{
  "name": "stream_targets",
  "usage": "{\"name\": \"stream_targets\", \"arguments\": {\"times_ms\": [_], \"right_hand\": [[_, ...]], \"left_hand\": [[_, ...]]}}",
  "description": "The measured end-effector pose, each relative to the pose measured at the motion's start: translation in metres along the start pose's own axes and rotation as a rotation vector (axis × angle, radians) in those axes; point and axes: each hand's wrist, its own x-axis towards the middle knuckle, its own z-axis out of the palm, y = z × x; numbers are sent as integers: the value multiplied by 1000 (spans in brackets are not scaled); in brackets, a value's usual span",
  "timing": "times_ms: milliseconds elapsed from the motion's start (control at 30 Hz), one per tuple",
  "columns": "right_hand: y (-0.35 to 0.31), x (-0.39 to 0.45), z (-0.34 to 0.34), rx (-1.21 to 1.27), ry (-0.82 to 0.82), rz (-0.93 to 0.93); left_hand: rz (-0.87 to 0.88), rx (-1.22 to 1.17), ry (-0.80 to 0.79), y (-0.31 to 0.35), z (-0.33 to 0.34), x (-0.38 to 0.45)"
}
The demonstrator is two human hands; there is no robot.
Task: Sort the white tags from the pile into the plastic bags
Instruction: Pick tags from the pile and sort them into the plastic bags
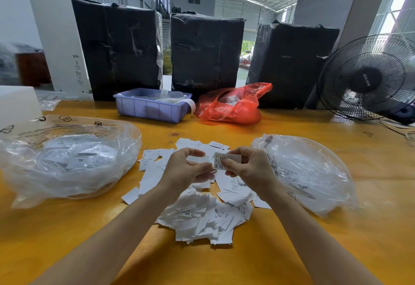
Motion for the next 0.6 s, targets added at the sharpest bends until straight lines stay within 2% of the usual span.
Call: {"name": "stream_targets", "arguments": {"times_ms": [600], "right_hand": [[2, 1, 0, -17, 39, -35]], "left_hand": [[-35, -88, -37, 4, 1, -3]]}}
